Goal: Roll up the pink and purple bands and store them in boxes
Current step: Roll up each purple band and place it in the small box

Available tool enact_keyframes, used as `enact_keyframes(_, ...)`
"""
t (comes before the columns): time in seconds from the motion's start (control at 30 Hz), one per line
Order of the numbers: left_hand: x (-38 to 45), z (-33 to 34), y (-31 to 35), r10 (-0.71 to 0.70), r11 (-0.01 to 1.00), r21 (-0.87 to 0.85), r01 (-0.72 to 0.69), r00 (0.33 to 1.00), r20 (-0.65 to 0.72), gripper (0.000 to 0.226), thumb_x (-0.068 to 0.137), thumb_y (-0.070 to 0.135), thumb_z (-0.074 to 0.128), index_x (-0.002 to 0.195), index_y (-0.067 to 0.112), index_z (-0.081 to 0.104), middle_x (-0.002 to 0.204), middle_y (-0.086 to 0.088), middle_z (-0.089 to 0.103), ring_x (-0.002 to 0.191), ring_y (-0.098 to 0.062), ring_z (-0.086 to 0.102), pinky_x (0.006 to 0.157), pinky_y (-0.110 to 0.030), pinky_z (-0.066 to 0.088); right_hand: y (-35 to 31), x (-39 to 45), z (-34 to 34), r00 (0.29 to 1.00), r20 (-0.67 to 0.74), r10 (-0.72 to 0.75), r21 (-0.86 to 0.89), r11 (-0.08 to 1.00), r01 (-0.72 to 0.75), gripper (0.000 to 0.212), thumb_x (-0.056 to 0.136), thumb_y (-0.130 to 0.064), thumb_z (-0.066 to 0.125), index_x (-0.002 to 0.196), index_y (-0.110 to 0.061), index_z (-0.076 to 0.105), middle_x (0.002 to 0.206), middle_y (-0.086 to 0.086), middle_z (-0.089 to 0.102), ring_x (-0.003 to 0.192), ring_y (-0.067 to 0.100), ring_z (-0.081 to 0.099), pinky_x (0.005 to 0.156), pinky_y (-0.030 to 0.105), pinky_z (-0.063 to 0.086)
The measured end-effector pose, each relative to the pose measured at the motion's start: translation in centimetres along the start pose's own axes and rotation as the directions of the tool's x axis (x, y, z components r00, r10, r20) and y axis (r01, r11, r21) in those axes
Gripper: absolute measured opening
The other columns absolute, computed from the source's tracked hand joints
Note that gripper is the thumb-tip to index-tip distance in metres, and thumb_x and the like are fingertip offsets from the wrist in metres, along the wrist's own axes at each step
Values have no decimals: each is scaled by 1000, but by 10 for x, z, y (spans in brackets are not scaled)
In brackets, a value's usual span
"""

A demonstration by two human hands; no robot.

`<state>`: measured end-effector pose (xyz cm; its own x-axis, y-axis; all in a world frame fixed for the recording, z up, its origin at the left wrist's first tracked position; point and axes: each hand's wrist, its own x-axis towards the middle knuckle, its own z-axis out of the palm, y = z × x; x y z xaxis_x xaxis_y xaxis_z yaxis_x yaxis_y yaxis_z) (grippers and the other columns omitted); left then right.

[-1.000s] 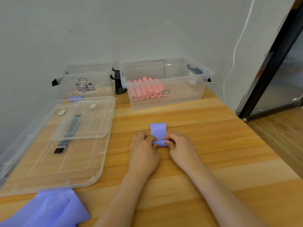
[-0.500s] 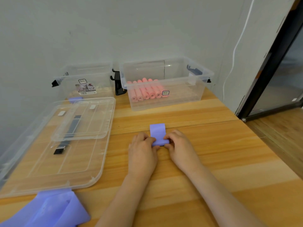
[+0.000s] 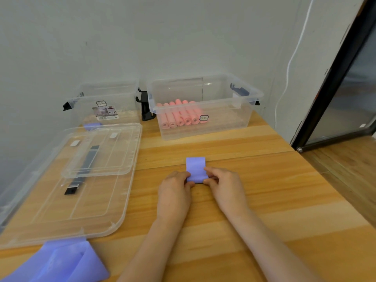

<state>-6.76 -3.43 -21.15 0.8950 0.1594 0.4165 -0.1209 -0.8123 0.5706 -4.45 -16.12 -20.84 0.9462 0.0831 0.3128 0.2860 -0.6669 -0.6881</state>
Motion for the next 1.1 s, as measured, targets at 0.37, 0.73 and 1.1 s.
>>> enact_keyframes(0.37, 1, 2, -1, 18, 999, -36, -17, 999, 32, 21, 78, 1, 66, 98, 2, 71, 89, -12, 64, 80, -31, 61, 72, -33, 43, 1, 0, 2, 999, -13, -29, -58, 998, 28, 25, 83, 3, 58, 105, -3, 69, 105, 12, 69, 99, 26, 63, 81, 15, 35)
enact_keyframes(0.73, 2, 1, 0, -63, 992, -108, 61, 998, -16, 22, 82, 1, 61, 104, 5, 65, 95, -9, 68, 88, -26, 62, 76, -27, 41, 0, 0, 2, 999, -36, 9, 11, 1000, -8, 19, 82, 2, 61, 98, -3, 70, 95, 9, 69, 85, 21, 61, 74, 17, 39)
enact_keyframes(1.1, 3, 1, -3, -76, 987, -138, 79, 997, 28, 19, 79, 4, 67, 98, 3, 68, 98, -11, 67, 90, -27, 61, 78, -23, 39, 0, 1, 2, 999, 16, -38, -18, 999, 38, 18, 83, 5, 57, 96, 0, 68, 96, 13, 65, 87, 24, 59, 72, 12, 33)
